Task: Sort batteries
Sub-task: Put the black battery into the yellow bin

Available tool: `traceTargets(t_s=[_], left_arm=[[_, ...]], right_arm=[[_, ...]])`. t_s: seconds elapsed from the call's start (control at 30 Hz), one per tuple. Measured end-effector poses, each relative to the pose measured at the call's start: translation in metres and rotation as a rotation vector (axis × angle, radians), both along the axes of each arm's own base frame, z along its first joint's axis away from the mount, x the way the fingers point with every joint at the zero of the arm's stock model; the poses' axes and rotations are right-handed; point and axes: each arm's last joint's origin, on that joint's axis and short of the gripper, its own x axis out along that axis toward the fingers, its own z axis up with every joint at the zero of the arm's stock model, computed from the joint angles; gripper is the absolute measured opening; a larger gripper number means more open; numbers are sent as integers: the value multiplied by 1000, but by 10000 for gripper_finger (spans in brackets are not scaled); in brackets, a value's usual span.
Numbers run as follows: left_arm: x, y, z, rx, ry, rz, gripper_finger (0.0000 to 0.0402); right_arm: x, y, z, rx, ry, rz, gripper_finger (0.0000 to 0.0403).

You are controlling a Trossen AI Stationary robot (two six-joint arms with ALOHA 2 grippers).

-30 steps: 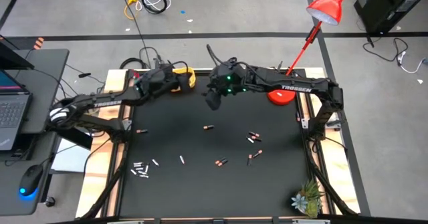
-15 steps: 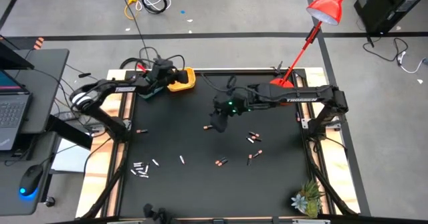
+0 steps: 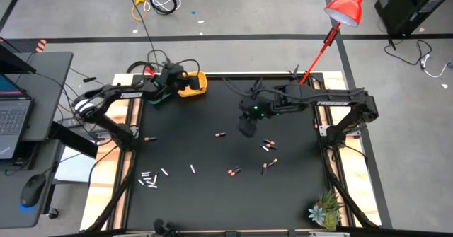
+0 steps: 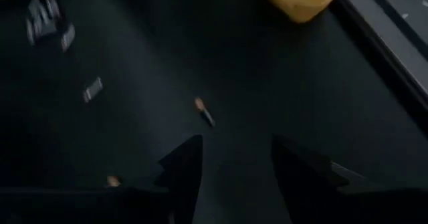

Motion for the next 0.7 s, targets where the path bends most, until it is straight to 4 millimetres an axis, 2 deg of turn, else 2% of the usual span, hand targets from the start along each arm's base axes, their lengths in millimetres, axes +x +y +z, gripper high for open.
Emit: traceTargets(t_s=[0.17, 0.23, 0.33, 0.47, 0.7], left_arm=[[14, -42, 37, 219, 35, -307, 199], [21, -65, 42, 234, 54, -448, 194], [32, -96, 33, 150, 88, -622, 192], [50, -122, 16, 83, 109, -763, 192], [71, -143, -16, 63, 177, -877, 192]], right_arm=[[-5, -2, -31, -9, 146, 84, 187], [-8, -1, -37, -1, 163, 91, 187], [-13, 1, -39, 16, 140, 101, 187], [-22, 0, -29, 19, 83, 105, 187], [-41, -7, -7, 6, 7, 55, 187]])
